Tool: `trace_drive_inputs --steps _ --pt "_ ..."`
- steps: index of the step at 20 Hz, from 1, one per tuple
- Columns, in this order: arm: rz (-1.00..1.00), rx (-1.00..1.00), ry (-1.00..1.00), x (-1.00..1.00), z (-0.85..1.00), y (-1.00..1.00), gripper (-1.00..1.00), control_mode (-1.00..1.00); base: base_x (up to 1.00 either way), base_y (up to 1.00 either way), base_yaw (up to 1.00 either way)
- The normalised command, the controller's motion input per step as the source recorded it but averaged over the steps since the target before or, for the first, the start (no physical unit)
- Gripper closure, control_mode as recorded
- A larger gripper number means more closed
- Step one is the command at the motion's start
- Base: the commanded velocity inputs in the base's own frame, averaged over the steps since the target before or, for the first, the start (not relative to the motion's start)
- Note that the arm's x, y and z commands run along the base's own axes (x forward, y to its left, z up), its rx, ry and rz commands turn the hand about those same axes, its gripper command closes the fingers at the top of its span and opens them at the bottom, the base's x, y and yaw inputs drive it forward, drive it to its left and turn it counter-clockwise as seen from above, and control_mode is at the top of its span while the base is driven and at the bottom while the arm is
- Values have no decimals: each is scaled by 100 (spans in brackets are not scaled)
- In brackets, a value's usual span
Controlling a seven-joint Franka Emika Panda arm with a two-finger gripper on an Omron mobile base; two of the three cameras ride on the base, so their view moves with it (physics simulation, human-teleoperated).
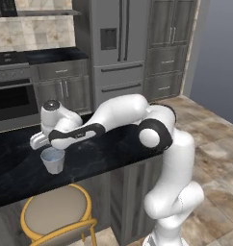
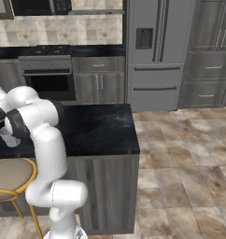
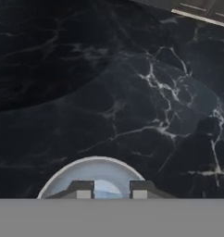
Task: There are four ice cubes in the ice bowl. Place two ice cubes in each glass of water.
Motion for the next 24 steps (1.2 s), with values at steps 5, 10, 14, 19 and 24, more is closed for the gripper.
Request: trace_drive_inputs --steps 5,10,14,19,24 --pt "0 5 0 31 -6 20 -100 -100 0 0 0" --pt "0 0 -1 -43 0 -2 -100 -100 0 0 0" --pt "-5 5 -14 -100 16 -35 -100 -100 0 0 0" --pt "-12 10 -13 -86 45 -72 -100 -100 0 0 0" --pt "-5 9 -22 -59 69 -100 -100 -100 0 0 0"
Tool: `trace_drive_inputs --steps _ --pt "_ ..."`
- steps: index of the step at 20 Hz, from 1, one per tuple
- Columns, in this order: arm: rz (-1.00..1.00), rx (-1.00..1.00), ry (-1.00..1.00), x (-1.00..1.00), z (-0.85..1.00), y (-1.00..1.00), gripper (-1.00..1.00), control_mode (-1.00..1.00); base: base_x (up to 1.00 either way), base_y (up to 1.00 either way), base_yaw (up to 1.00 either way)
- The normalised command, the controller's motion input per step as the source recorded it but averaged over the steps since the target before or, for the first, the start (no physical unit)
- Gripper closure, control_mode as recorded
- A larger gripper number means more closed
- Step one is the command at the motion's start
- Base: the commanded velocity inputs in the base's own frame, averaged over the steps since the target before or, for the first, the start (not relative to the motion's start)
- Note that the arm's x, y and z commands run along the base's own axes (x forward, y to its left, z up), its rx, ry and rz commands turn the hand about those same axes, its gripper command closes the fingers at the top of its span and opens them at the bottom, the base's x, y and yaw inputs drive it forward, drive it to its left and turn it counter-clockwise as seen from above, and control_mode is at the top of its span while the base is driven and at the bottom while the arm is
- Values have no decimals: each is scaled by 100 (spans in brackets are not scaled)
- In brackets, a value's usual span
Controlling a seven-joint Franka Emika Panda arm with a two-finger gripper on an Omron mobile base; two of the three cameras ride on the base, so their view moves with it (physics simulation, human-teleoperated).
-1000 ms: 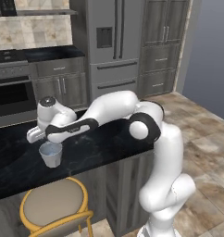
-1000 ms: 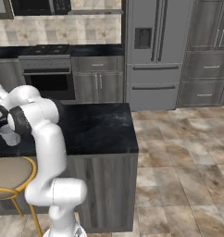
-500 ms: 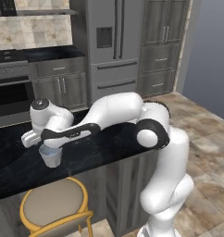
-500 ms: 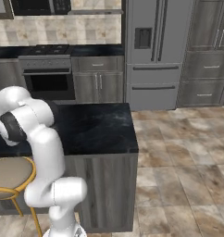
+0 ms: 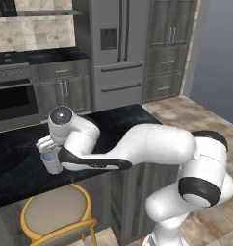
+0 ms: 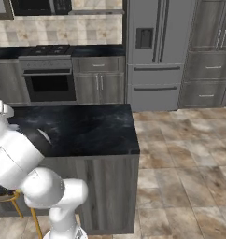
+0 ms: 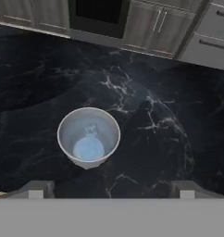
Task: There are four ice cubes in the ice bowl. Place two ice cubes in each glass of water.
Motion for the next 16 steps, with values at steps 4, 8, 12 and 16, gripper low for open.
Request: trace_drive_inputs --steps 4,8,12,16 --pt "-2 18 -10 -95 66 -100 -100 -100 0 0 0" --pt "-7 28 0 -100 83 -100 -100 -100 0 0 0" --pt "-6 31 0 -100 100 -100 -100 -100 0 0 0" --pt "-9 27 0 -100 100 -100 -100 -100 0 0 0"
